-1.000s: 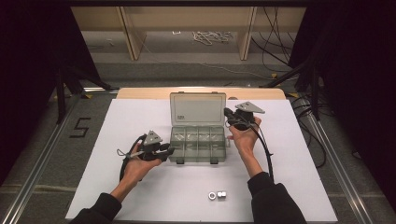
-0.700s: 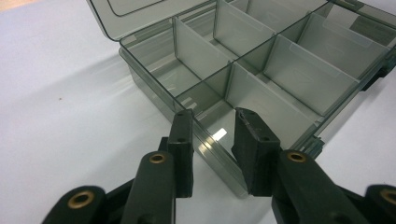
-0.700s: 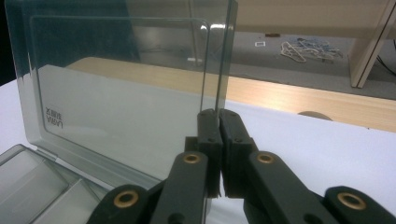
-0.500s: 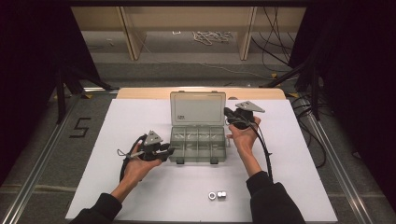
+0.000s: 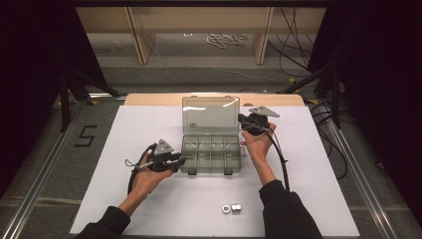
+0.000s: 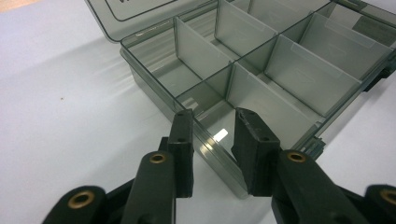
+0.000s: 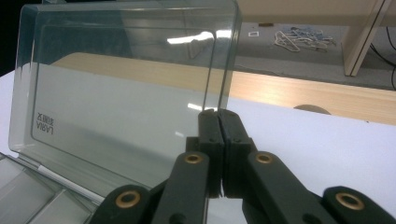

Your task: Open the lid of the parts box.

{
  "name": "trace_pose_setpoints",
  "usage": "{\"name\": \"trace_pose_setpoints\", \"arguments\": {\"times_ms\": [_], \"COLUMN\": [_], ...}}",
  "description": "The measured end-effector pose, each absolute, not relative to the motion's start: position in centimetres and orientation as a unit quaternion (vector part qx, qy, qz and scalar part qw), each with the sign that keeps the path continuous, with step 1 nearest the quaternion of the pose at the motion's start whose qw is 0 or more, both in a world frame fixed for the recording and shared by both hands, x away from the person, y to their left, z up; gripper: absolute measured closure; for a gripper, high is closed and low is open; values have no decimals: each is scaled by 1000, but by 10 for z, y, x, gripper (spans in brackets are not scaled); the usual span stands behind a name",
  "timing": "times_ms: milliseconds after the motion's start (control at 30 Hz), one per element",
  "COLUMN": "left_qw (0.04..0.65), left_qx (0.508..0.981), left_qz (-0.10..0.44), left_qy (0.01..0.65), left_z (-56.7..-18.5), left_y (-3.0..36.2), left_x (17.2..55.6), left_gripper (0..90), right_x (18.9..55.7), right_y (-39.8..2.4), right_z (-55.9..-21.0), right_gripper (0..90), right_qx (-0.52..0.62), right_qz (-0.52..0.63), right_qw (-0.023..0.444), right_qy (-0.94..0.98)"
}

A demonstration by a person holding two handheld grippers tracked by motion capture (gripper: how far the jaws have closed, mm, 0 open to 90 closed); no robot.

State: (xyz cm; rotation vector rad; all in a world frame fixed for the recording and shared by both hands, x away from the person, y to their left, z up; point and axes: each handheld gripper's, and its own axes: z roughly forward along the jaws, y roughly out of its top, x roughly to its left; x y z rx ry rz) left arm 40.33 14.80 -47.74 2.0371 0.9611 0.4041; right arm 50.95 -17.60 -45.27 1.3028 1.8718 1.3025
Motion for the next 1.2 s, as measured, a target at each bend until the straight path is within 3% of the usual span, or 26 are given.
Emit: {"name": "trace_pose_setpoints", "arguments": {"times_ms": [733,1000,1200], "left_qw": [404,406,402], "left_qx": [813,811,814], "left_qz": [168,167,162], "left_qy": [384,387,387], "left_z": [-476,-476,-475], "left_y": [145,145,145], "left_x": [403,403,403], "left_gripper": [689,689,689], "right_x": [517,515,510], "right_y": [-171,-172,-173], "right_z": [-455,-451,-445], "right_gripper": [900,900,799], "right_qx": [469,463,453], "right_qz": [451,464,469], "right_qw": [284,275,283], "right_qy": [704,703,703]}}
